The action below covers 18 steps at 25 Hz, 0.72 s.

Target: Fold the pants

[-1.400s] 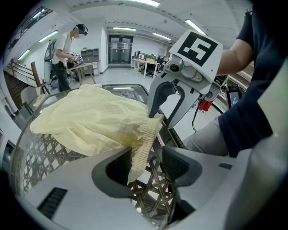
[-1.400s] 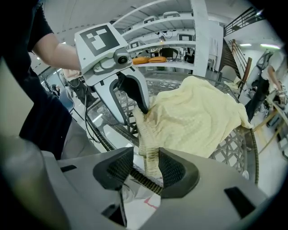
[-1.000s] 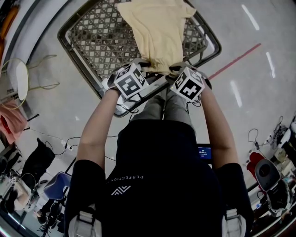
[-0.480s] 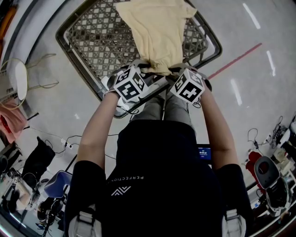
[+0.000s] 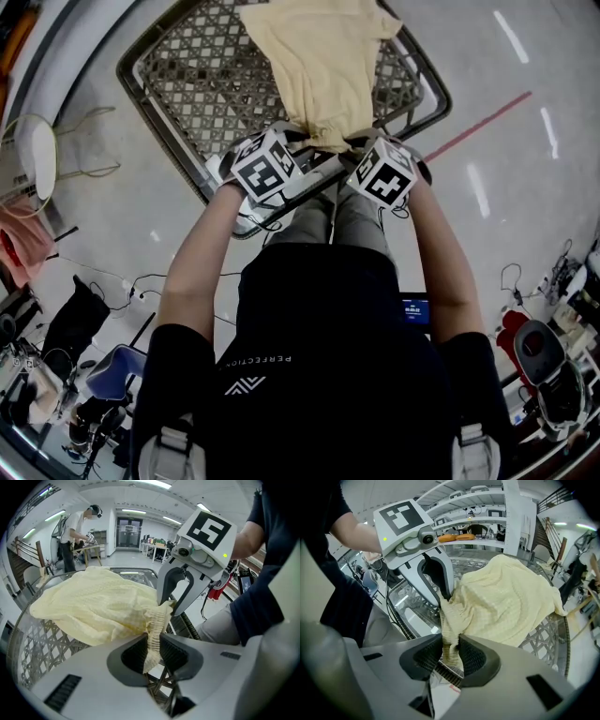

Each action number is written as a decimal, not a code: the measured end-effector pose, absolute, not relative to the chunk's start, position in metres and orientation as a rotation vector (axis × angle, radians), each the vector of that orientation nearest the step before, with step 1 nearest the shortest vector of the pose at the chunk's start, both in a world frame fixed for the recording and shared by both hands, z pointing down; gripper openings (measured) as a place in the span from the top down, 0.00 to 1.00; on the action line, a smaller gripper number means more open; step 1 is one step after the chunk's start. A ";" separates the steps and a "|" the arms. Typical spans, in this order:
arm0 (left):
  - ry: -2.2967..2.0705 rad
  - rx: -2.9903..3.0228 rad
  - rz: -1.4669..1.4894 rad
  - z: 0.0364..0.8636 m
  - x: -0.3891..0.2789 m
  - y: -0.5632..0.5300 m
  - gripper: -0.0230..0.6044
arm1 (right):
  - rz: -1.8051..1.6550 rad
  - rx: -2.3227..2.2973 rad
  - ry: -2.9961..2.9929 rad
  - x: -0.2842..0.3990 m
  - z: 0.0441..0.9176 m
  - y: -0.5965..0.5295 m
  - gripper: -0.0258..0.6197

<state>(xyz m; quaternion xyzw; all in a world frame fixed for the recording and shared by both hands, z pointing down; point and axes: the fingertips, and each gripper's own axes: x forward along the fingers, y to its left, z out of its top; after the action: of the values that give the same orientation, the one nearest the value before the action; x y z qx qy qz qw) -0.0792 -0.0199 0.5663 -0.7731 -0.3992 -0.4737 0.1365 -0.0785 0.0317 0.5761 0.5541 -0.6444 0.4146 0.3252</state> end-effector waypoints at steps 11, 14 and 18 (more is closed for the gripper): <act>-1.180 -2.232 -1.429 0.548 -0.092 -0.012 0.87 | 1.118 1.438 -1.728 -0.088 0.556 0.040 0.79; -1.184 -2.228 -1.446 0.544 -0.099 -0.010 0.87 | 1.127 1.415 -1.741 -0.095 0.550 0.042 0.79; -1.193 -2.229 -1.467 0.533 -0.113 -0.001 0.87 | 1.159 1.381 -1.772 -0.109 0.540 0.051 0.79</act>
<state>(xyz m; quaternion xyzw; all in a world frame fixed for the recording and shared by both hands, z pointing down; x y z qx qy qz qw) -0.1127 -0.0012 0.5330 -0.7582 -0.4057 -0.4987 0.1091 -0.1094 0.0512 0.5404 0.5208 -0.6682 0.4370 0.3021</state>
